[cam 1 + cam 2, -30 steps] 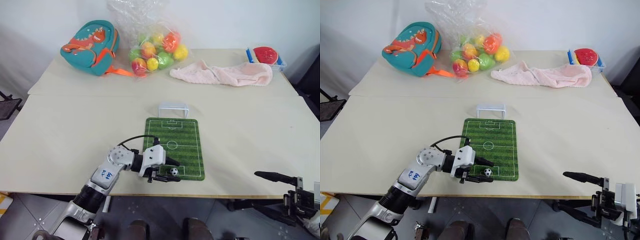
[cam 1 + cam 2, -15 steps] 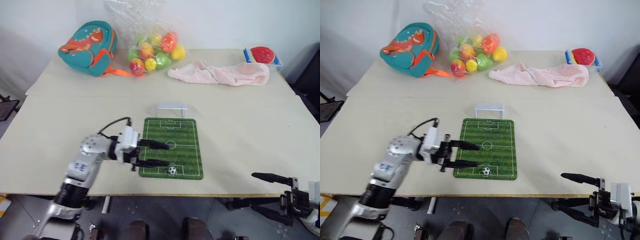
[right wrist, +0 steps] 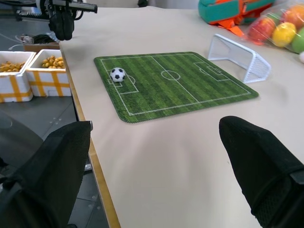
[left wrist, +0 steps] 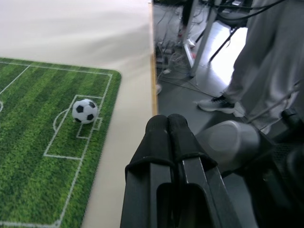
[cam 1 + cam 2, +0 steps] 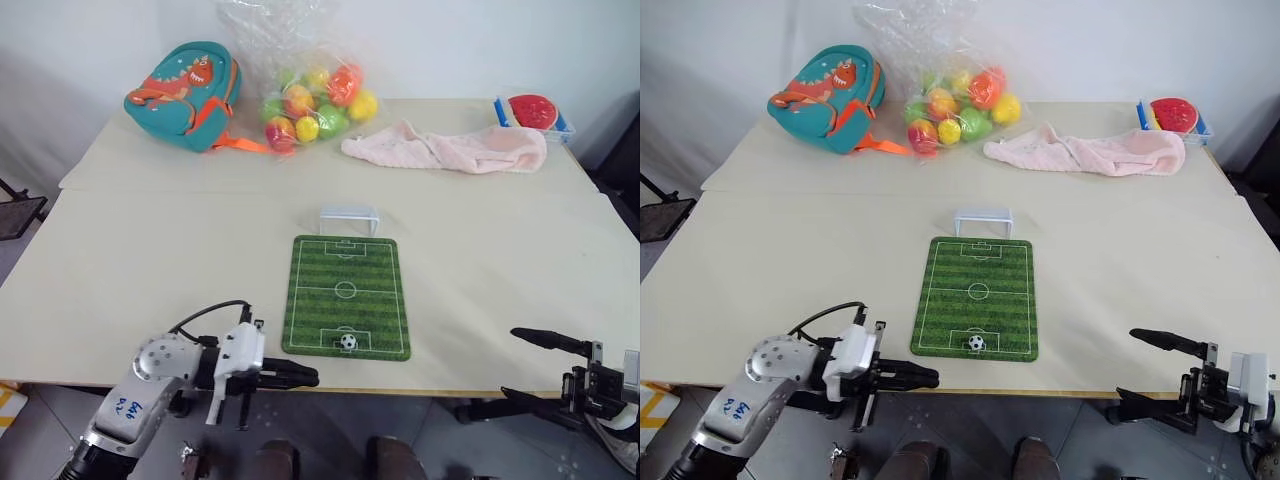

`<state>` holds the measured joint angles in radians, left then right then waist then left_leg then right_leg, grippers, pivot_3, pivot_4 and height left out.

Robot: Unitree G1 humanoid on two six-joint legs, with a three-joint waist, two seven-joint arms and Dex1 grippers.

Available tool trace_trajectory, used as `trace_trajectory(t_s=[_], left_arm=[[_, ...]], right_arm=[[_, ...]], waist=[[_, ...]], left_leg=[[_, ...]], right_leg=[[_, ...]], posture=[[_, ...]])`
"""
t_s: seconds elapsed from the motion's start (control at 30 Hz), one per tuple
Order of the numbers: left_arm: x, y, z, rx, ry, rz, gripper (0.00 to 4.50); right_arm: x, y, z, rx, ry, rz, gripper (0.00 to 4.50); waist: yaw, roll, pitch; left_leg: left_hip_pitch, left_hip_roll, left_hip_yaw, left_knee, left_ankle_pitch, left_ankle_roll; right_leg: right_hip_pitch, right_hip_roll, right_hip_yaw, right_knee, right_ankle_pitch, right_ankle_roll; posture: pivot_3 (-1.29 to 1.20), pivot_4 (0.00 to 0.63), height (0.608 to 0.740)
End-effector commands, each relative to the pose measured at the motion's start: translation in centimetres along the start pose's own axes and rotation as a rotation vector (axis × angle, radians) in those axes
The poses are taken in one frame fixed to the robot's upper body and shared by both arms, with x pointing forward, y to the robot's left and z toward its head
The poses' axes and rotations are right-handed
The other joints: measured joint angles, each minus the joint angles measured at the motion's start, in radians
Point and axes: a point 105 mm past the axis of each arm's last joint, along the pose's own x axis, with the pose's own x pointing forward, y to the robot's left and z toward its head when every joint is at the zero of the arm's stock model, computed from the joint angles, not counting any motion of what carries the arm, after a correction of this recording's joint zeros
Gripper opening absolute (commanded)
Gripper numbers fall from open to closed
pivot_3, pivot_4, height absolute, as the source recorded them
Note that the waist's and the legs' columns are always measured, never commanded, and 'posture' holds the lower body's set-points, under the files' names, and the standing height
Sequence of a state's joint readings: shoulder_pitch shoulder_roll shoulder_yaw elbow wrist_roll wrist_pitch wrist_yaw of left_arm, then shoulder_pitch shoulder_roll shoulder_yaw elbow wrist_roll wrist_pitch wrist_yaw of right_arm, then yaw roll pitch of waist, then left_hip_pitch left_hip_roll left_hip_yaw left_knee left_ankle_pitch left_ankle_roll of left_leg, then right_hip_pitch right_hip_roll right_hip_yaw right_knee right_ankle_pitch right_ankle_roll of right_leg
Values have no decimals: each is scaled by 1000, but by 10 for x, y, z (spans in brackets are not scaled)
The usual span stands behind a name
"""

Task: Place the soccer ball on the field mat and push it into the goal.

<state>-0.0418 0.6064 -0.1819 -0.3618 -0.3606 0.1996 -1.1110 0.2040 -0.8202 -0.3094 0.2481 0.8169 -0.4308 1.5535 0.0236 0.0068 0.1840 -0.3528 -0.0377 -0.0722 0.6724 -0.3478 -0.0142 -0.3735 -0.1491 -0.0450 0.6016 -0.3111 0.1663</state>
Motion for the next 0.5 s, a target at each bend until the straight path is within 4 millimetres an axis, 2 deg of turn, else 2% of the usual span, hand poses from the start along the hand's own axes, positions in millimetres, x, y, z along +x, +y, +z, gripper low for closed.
trace_trajectory(t_s=[0.03, 0.17, 0.33, 0.5], left_arm=[[15, -11, -4, -1, 44, -27, 32], [27, -11, -11, -36, 64, 1, 32], [34, 6, -11, -36, 52, 99, 32], [38, 17, -11, -39, 46, 120, 32]], right_arm=[[-4, 1, 1, -64, 21, 69, 4500], [-10, 0, -5, -51, 56, 73, 4500], [-11, 1, -4, -44, 43, 81, 4500], [-9, 6, -3, -36, 26, 96, 4500]], waist=[[-2, 0, 0], [-1, 2, -1], [2, 2, 0], [1, 2, 0]], left_leg=[[0, 1, 0, 0, 0, 0], [0, 1, 2, 0, 0, 0], [0, 0, 1, 0, 0, 0], [0, 1, 1, 1, 0, 0]], right_leg=[[0, 1, 0, 0, 0, 0], [0, 1, 0, 1, 0, 0], [0, 1, 0, 0, 0, 0], [0, 1, 0, 0, 0, 0]], posture=[[0, 150, 740], [0, 150, 740], [0, 150, 740], [0, 150, 740]])
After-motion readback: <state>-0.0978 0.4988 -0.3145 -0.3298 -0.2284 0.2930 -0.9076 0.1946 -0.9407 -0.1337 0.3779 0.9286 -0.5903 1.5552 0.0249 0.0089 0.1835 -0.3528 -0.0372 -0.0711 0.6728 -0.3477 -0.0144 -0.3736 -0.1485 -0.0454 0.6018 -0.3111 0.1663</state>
